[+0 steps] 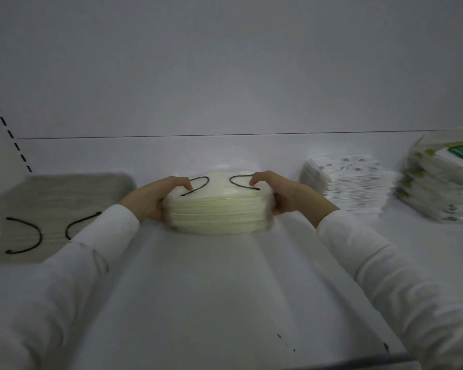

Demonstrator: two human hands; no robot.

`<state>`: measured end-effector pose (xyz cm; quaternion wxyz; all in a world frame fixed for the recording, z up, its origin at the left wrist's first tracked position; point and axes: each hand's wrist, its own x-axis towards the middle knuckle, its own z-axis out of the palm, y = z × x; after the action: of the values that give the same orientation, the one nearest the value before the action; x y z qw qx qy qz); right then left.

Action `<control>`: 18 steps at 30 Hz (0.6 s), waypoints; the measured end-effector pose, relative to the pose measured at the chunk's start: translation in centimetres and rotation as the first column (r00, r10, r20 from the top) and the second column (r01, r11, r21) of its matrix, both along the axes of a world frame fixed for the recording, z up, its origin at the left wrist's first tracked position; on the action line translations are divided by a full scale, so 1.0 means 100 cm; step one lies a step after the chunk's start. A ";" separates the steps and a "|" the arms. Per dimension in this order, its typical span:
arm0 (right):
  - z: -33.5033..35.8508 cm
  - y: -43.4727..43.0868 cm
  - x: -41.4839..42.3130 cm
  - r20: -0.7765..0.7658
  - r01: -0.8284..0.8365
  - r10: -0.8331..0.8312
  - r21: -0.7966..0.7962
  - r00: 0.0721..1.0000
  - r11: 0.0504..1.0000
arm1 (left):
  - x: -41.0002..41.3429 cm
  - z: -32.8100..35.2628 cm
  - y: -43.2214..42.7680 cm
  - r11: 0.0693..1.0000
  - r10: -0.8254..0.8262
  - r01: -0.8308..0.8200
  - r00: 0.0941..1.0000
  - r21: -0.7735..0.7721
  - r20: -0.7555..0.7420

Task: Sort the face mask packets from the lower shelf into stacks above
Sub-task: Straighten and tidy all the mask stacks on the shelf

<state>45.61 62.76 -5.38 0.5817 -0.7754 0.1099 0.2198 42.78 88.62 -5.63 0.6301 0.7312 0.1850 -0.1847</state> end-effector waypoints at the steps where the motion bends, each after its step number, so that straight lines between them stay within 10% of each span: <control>1: -0.001 0.001 -0.001 -0.005 0.000 0.000 0.018 1.000 1.000 | 0.000 -0.001 0.000 1.000 0.020 -0.020 1.000 -0.010 -0.002; 8: -0.014 0.008 -0.016 0.044 0.103 -0.104 0.040 0.994 0.994 | -0.010 -0.007 -0.007 0.996 0.081 -0.079 0.996 -0.050 0.024; 18: -0.007 0.002 -0.023 0.455 0.084 -0.146 0.153 0.878 0.985 | -0.009 -0.013 -0.003 0.988 0.148 -0.144 0.827 -0.049 0.542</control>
<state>43.33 63.00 -6.05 0.6517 -0.7585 -0.0010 -0.0006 41.93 88.31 -6.96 0.6713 0.7351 0.0532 0.0784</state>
